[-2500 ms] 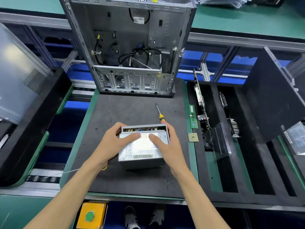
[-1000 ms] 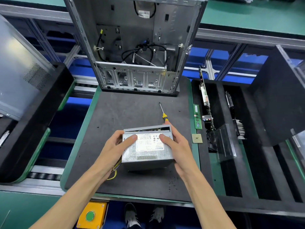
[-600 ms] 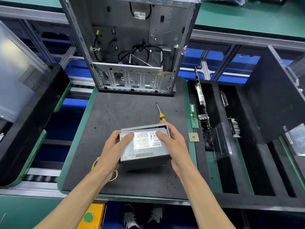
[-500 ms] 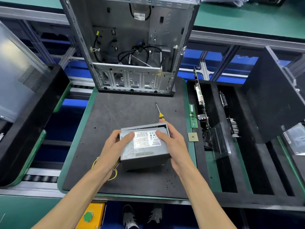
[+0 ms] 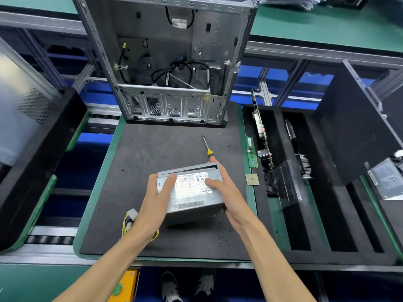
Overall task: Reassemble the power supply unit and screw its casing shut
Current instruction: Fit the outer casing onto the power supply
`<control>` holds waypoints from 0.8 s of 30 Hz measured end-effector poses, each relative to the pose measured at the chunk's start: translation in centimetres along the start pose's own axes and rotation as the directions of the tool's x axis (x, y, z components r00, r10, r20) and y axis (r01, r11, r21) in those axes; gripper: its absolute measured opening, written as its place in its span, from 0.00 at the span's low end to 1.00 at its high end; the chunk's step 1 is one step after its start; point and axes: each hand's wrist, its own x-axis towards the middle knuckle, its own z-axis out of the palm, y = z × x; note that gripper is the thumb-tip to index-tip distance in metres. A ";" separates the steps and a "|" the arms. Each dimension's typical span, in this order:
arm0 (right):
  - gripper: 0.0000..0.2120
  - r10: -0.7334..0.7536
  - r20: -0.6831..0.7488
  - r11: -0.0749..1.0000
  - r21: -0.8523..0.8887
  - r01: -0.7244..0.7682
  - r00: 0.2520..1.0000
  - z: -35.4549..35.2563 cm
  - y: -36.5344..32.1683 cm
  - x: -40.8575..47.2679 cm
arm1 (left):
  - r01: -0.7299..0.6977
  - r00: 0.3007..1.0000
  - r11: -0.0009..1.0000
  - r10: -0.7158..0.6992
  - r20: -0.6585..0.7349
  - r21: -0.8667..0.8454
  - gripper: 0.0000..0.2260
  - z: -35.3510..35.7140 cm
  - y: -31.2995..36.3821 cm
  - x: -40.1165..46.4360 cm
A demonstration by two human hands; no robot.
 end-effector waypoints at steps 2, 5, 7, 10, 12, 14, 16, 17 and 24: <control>0.34 -0.002 0.004 1.000 0.003 0.002 1.000 -0.1 0.0 0.0 | 0.014 0.999 1.000 -0.014 0.033 0.006 0.16 -0.3 -0.1 0.2; 0.34 -0.009 0.001 1.000 0.002 0.009 1.000 -0.1 0.0 -0.1 | 0.029 0.998 0.999 -0.028 0.049 -0.031 0.20 -0.4 -0.2 0.4; 0.34 -0.016 0.015 1.000 -0.008 0.016 1.000 -0.2 0.0 -0.3 | 0.035 0.999 0.998 -0.033 0.043 -0.051 0.20 -0.2 -0.3 0.4; 0.34 -0.033 0.034 0.999 0.013 0.032 0.999 -0.5 0.1 -0.5 | 0.015 1.000 0.998 -0.015 -0.001 -0.061 0.14 -0.4 -0.2 0.5; 0.31 -0.050 0.033 0.995 0.092 0.047 0.998 -0.8 0.1 -0.5 | -0.008 1.000 0.999 0.006 -0.030 -0.054 0.11 -0.5 0.1 0.6; 0.26 -0.045 0.020 0.978 0.207 0.040 0.999 -1.2 0.1 -0.4 | -0.020 0.999 0.999 0.018 -0.039 -0.045 0.10 -0.6 0.3 0.7; 0.23 -0.021 -0.001 0.963 0.269 0.021 1.000 -1.6 0.3 -0.3 | -0.015 1.000 0.999 0.014 -0.023 -0.039 0.10 -0.6 0.4 0.6; 0.24 -0.009 0.000 0.961 0.278 0.008 1.000 -1.7 0.4 -0.2 | -0.009 1.000 0.999 0.008 -0.009 -0.033 0.10 -0.6 0.4 0.6; 0.22 -0.016 -0.028 0.973 0.229 0.022 0.999 -1.2 0.6 0.0 | -0.043 0.999 0.994 0.043 -0.004 0.101 0.10 -0.3 0.6 -0.1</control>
